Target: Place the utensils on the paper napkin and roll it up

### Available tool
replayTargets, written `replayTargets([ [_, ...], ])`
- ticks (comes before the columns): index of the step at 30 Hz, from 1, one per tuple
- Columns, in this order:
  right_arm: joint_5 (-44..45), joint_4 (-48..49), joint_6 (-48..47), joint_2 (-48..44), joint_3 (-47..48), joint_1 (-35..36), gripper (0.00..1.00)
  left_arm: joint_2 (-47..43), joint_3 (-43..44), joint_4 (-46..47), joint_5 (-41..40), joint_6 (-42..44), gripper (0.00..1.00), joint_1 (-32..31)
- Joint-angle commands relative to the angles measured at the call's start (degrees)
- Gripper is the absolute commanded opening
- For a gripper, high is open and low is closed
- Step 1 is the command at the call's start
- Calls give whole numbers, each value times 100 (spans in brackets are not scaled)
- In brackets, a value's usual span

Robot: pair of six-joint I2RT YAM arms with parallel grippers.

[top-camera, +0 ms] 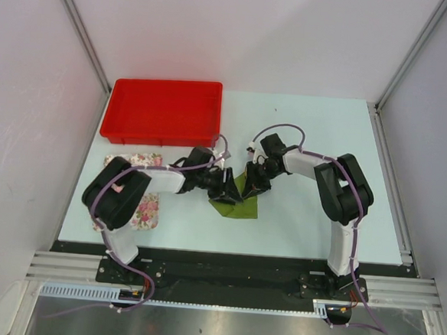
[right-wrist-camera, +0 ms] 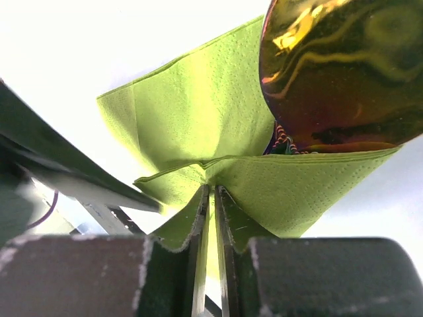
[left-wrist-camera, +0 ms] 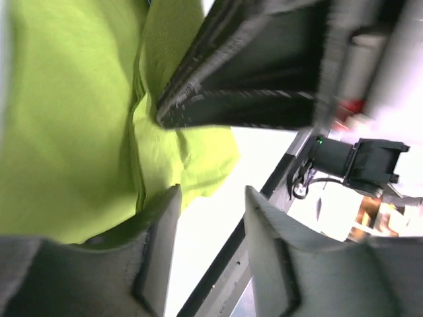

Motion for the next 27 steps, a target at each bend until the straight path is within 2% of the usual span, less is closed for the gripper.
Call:
replayTargets([
  [1, 638, -150, -215, 249, -332, 38, 13, -978, -258, -714, -423, 545, 57, 525],
  [3, 629, -123, -206, 249, -340, 47, 13, -1121, -486, -1171, -511, 642, 62, 893],
  [5, 620, -80, -206, 249, -349, 56, 13, -1183, -540, -1591, -598, 861, 63, 1079],
  [9, 637, -79, -223, 258, -367, 56, 12, -1122, -680, -1709, -863, 985, 66, 1256],
  [16, 655, -88, -223, 302, -367, 47, 12, -209, -303, -1235, -503, 784, 65, 922],
  [21, 664, -88, -223, 328, -349, 21, 11, 442, -128, -49, 173, 213, 62, 571],
  [25, 646, -88, -223, 337, -358, 21, 11, 399, 22, 777, 227, 185, 63, 447],
  [27, 638, -88, -223, 337, -349, 21, 11, 381, 188, 762, 140, 378, 64, 447],
])
